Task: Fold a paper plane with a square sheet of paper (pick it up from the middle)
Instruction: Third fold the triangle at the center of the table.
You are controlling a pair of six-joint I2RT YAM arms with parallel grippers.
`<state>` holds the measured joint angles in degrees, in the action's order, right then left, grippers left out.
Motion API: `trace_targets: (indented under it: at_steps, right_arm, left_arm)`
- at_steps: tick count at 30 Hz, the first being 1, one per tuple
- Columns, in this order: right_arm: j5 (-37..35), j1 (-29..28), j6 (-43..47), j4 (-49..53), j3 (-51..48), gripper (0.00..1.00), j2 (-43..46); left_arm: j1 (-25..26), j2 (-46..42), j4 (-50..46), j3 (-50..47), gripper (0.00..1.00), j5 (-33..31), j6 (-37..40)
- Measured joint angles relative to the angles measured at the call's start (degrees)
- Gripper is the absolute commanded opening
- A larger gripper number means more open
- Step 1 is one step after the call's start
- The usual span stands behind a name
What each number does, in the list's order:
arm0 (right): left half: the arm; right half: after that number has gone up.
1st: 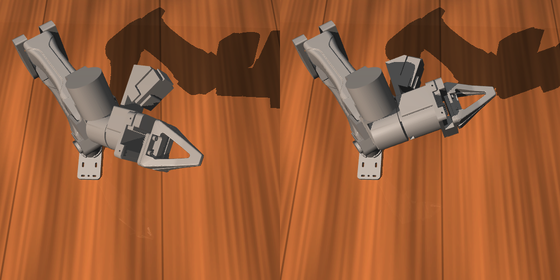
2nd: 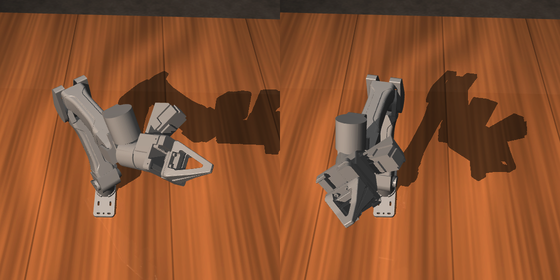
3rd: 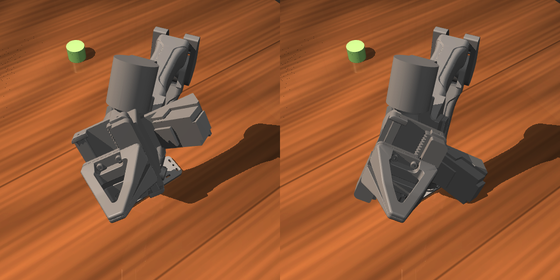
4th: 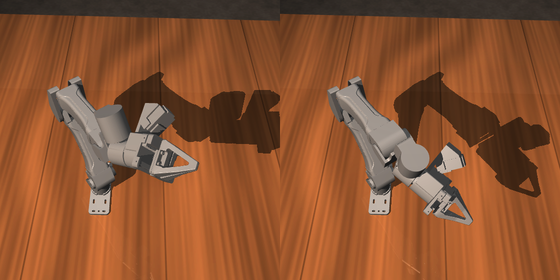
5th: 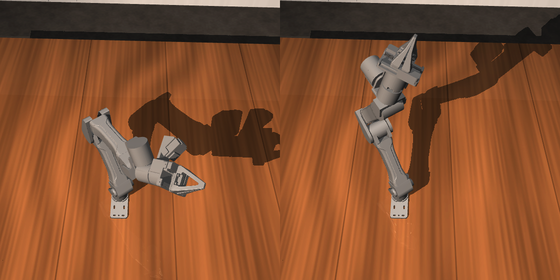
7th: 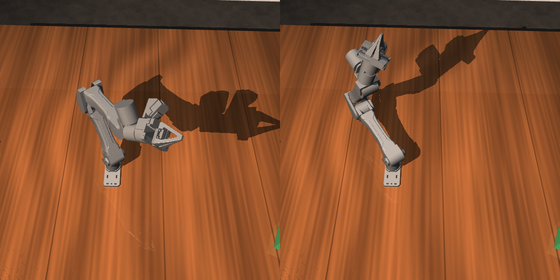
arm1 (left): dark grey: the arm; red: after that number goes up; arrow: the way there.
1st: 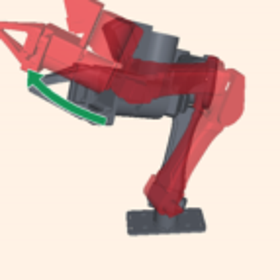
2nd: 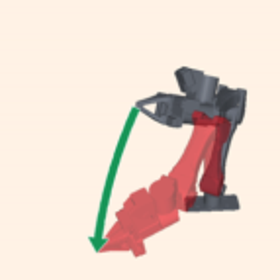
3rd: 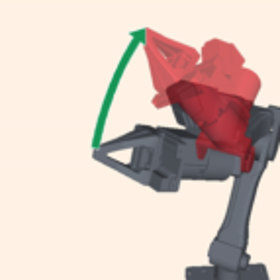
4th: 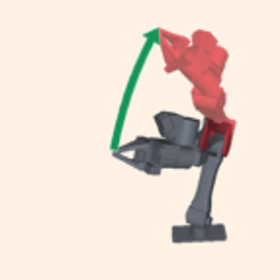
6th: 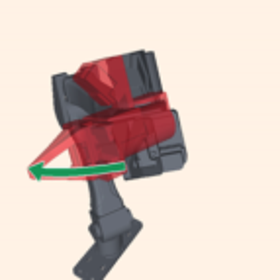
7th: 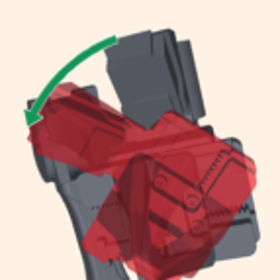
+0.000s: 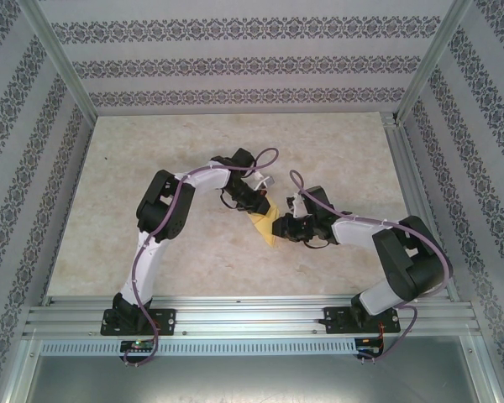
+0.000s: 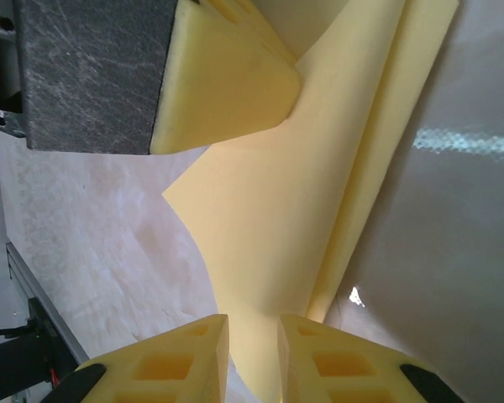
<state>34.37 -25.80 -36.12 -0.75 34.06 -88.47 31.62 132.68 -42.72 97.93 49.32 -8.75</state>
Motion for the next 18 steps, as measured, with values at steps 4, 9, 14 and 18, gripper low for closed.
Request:
trace_targets:
  at_steps: [4, 9, 14, 18]
  right_arm:
    - [0.2, -0.5, -1.4, -1.9, 0.6, 0.21, -2.2]
    - [0.2, -0.8, -2.5, -3.5, 0.6, 0.22, -2.4]
    - [0.7, -1.2, -3.1, -4.0, 0.6, 0.23, -2.4]
    - [0.9, -1.6, -3.3, -4.1, 0.5, 0.23, -2.3]
  left_arm:
    - [-0.1, 0.0, -0.5, 1.3, 0.05, 0.4, 0.8]
    - [-0.1, 0.9, -1.2, 2.7, 0.06, 1.4, 1.5]
    - [-0.1, 2.6, -2.1, 3.0, 0.05, 2.1, 2.6]
    - [-0.1, 3.2, -2.6, 3.3, 0.06, 2.1, 3.3]
